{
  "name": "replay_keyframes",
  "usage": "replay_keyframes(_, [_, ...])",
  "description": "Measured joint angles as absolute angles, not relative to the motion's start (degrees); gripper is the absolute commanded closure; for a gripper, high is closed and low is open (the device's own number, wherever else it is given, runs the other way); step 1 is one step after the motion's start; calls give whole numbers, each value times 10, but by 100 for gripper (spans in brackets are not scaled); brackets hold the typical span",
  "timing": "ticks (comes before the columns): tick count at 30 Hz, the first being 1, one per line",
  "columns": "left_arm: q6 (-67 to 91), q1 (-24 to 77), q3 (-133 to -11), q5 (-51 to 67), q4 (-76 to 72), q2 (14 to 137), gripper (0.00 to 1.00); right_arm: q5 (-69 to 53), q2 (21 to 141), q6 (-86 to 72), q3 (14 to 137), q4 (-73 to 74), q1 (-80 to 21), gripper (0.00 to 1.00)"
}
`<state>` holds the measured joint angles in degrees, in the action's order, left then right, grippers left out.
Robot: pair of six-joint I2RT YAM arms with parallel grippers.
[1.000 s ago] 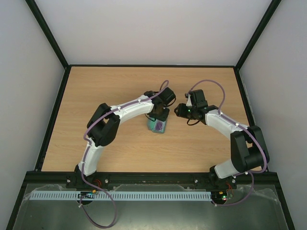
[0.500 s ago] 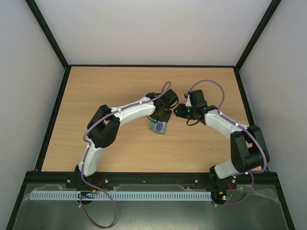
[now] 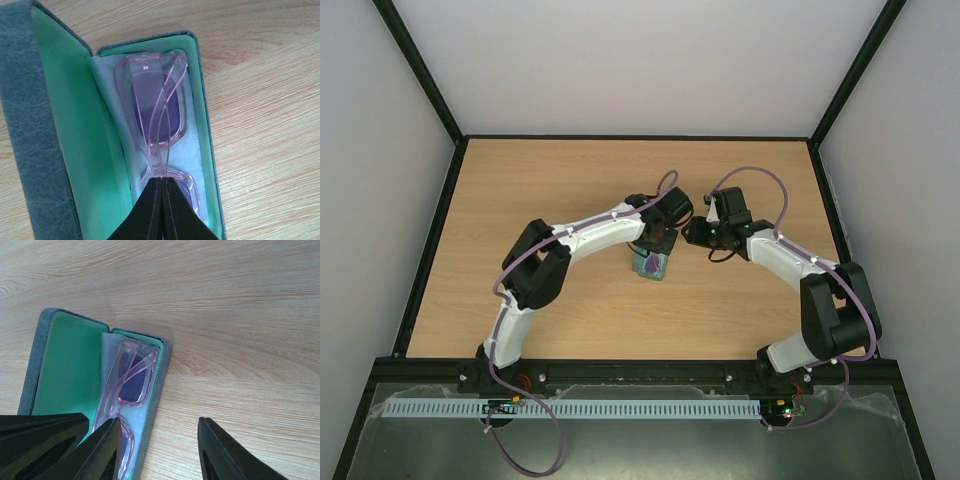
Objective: Organize the sunglasses
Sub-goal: Place the sunglasses in the sunglasses case.
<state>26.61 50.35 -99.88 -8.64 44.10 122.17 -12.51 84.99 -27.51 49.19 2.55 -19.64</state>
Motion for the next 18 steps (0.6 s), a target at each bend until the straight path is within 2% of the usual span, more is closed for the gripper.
replay_keyframes(18, [273,503,-994,-97,427,1223,98,-126,850,-275,492,21,-200,57])
